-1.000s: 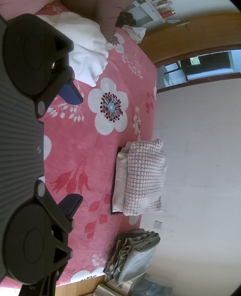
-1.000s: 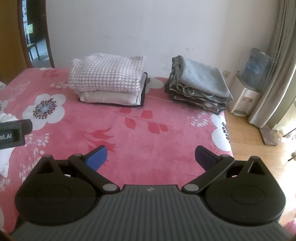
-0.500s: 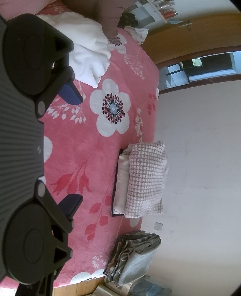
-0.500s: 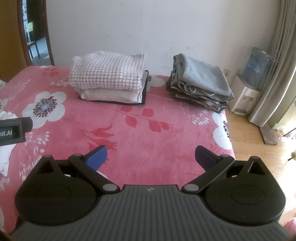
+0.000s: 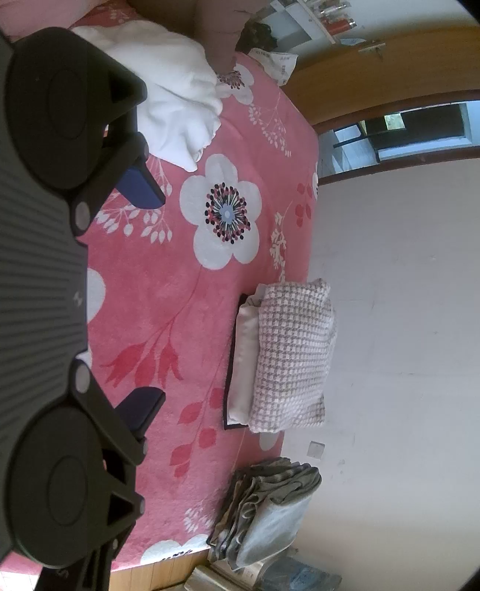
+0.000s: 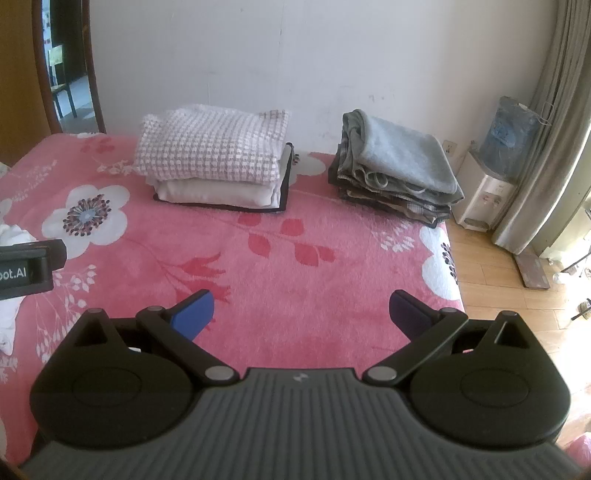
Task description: Fold clothes
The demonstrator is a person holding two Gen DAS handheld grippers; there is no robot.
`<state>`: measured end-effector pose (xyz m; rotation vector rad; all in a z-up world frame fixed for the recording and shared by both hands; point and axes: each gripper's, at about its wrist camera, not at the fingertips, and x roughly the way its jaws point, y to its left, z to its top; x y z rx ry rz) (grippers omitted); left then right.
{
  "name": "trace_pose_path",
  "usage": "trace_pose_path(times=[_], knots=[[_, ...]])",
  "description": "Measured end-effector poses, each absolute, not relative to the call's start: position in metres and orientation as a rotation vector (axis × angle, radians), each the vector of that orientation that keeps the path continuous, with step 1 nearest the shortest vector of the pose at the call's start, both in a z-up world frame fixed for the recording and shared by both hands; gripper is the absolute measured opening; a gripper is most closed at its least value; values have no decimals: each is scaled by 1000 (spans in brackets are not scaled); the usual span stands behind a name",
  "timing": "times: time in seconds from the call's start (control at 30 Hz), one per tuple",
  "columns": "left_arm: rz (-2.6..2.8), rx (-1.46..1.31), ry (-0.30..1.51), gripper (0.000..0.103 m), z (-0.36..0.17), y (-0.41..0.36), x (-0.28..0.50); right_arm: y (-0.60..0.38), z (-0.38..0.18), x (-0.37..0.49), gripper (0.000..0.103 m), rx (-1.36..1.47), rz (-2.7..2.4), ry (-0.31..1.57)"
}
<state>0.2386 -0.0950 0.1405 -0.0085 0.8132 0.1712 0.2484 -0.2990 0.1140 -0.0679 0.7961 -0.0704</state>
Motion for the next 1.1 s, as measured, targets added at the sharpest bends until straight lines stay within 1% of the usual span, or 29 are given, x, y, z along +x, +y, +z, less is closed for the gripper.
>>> trace_pose_path(times=[1.1], knots=[[165,-18,833,103,133,-94,237,-297,113,249,102,-90,-73,802]])
